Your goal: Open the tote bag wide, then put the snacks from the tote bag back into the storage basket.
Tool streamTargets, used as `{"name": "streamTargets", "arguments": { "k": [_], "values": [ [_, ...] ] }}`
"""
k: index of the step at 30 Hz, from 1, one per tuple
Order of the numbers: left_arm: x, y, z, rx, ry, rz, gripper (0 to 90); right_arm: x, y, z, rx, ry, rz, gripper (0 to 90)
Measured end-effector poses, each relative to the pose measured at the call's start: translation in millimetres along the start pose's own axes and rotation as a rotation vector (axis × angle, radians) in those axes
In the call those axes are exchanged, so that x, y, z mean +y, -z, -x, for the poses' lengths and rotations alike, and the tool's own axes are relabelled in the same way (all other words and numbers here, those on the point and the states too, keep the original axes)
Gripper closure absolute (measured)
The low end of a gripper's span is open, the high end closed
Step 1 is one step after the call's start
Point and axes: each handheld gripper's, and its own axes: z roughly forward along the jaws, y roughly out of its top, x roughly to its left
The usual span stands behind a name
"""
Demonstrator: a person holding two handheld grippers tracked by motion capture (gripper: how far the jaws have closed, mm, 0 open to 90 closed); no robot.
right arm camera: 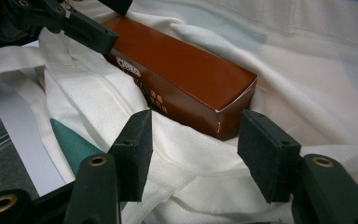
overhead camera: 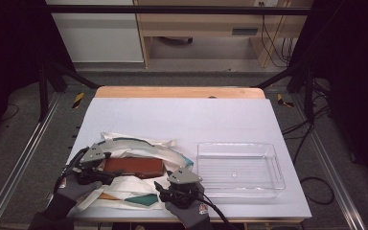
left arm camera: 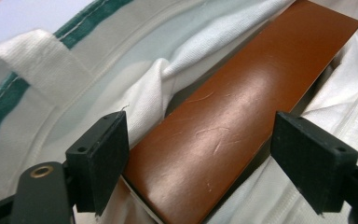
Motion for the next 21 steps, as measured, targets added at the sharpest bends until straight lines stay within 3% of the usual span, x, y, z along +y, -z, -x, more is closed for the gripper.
{"name": "streamTargets", "arguments": {
  "k": [8,11,21],
  "values": [
    [-1.5,2.4,-7.7,0.018,0.016,-0.005,15.6,-0.3,-3.3,0.0,0.007,0.006,-0.005,45.1],
    [-7.3,2.3,-14.0,-0.001,0.040,-0.020,12.3,0.1,-5.4,-1.1,0.005,0.011,0.004,47.3],
    [-9.3,-1.8,-13.1,-0.029,0.025,-0.028,13.4,10.8,-23.9,-5.1,-0.007,0.030,-0.013,49.4]
  ]
}}
